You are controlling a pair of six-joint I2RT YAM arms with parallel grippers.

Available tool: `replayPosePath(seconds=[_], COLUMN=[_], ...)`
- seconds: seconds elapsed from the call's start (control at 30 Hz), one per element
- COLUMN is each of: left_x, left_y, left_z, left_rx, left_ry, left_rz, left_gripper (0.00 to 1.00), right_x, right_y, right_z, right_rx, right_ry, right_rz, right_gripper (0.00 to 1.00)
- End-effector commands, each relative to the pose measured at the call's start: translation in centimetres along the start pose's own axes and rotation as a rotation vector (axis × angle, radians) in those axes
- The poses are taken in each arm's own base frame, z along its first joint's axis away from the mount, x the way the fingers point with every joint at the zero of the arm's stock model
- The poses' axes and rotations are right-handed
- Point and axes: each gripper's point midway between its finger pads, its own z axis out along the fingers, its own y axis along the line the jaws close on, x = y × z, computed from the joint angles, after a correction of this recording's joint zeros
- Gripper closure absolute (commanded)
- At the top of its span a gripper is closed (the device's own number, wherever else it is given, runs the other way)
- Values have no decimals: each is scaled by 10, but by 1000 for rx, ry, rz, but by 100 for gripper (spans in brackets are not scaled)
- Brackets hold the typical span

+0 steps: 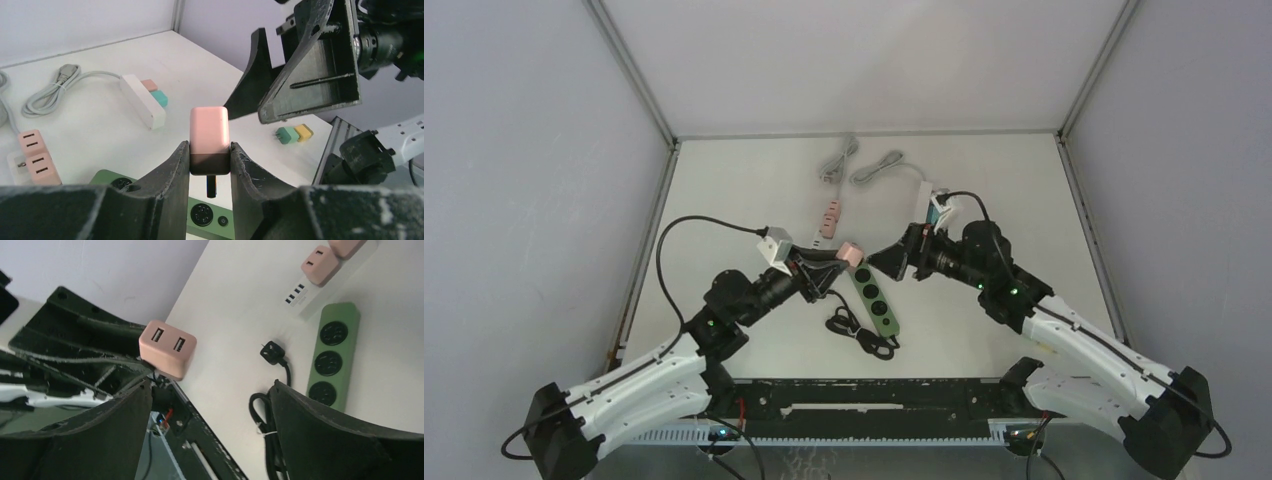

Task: Insert the plug
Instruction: Adjust the plug.

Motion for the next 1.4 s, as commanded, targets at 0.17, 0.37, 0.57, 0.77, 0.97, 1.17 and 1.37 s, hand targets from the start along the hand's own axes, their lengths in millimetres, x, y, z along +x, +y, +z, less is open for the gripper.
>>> replayPosePath(seconds=[0.17, 0.37, 0.57, 0.77, 0.97, 1.17, 1.37], left_x=[0, 2, 5, 3, -1, 3, 1], left_y=[-31, -50, -71, -79, -85, -85, -90], left_z=[-10, -13, -14, -13, -15, -14, -14], left_rx=[221, 334, 464, 507, 537, 546, 570], left_ry=[43, 87, 144, 160, 152, 167, 165], left_rz=[50, 56, 43, 23, 15, 6, -3], left_gripper=[100, 100, 100, 100, 100, 100, 100], right_x=[13, 25, 36, 45, 49, 52, 55], right_y=[34, 45, 53, 52, 53, 59, 62], right_z=[-41, -51, -53, -47, -42, -42, -43], right_rx=[-328, -453, -538, -563, -588, -619, -638], right_ry=[131, 166, 184, 222, 242, 242, 255], right_rz=[-401, -553, -664, -706, -701, -710, -712], right_gripper=[6, 7, 13, 19, 24, 31, 37])
